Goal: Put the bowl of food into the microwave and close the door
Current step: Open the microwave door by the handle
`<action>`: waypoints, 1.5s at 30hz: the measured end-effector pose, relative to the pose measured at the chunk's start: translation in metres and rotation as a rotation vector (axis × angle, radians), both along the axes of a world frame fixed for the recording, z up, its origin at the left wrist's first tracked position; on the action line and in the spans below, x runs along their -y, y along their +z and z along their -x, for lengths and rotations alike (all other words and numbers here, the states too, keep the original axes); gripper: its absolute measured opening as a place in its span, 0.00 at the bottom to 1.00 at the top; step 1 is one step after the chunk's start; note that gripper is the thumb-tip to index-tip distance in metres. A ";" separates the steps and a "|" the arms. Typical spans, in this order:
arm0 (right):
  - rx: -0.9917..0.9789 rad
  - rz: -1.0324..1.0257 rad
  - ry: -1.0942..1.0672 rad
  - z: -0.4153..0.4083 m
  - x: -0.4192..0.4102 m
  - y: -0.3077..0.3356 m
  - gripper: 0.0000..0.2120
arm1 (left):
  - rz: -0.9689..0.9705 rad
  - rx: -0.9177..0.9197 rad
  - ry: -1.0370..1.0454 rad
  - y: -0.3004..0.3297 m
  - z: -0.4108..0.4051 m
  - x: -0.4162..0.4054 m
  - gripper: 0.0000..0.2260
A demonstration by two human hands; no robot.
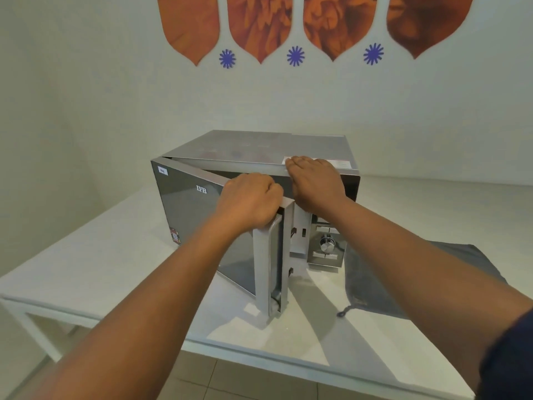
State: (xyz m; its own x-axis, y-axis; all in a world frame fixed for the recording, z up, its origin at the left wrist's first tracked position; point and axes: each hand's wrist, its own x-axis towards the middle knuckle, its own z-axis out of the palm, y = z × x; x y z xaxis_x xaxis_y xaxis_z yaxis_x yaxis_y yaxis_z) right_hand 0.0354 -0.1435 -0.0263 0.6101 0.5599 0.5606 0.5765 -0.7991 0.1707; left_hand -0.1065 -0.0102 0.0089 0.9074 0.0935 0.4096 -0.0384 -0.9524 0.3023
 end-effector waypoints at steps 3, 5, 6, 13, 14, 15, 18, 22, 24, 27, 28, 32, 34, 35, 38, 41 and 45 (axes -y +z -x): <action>-0.031 0.039 -0.011 0.001 -0.012 0.005 0.30 | 0.009 -0.188 0.111 0.020 -0.005 -0.006 0.12; -0.049 0.027 -0.038 0.002 -0.015 0.005 0.30 | -0.029 -0.278 0.174 0.028 -0.008 -0.013 0.09; -0.055 0.016 -0.047 0.003 -0.016 0.004 0.30 | -0.061 -0.313 0.205 0.031 -0.008 -0.019 0.08; -0.053 -0.013 -0.100 0.010 -0.018 -0.003 0.29 | -0.267 -0.489 0.323 0.036 -0.016 -0.072 0.06; -0.053 -0.018 -0.108 0.010 -0.019 -0.003 0.29 | -0.297 -0.503 0.365 0.034 -0.019 -0.081 0.08; -0.052 -0.028 -0.114 0.011 -0.020 -0.004 0.28 | -0.338 -0.536 0.398 0.033 -0.022 -0.088 0.14; -0.047 -0.043 -0.130 0.013 -0.023 -0.005 0.27 | -0.440 -0.653 0.507 0.030 -0.025 -0.106 0.25; -0.024 -0.061 -0.142 0.015 -0.025 -0.005 0.26 | -0.424 -0.695 0.648 0.031 -0.030 -0.129 0.30; -0.013 -0.069 -0.148 0.016 -0.026 -0.006 0.25 | -0.406 -0.689 0.604 0.035 -0.027 -0.138 0.24; -0.008 -0.062 -0.170 0.018 -0.028 -0.008 0.25 | -0.412 -0.755 0.481 0.038 -0.022 -0.151 0.14; -0.005 -0.058 -0.178 0.018 -0.028 -0.008 0.25 | -0.408 -0.761 0.487 0.038 -0.021 -0.153 0.12; 0.020 -0.056 -0.183 0.017 -0.030 -0.008 0.25 | -0.353 -0.663 0.666 0.029 -0.018 -0.166 0.24; 0.035 -0.062 -0.181 0.017 -0.029 -0.009 0.24 | -0.257 -0.602 0.767 0.022 -0.017 -0.171 0.34; 0.042 -0.068 -0.174 0.017 -0.029 -0.009 0.24 | -0.226 -0.557 0.783 0.018 -0.017 -0.175 0.34; 0.062 -0.090 -0.153 0.016 -0.030 -0.010 0.23 | -0.253 -0.421 0.761 0.008 -0.016 -0.186 0.28; 0.076 -0.104 -0.142 0.016 -0.030 -0.011 0.23 | -0.317 -0.266 0.703 -0.002 -0.010 -0.199 0.20; 0.101 -0.134 -0.123 0.016 -0.031 -0.013 0.25 | -0.352 -0.112 0.696 -0.009 -0.003 -0.207 0.10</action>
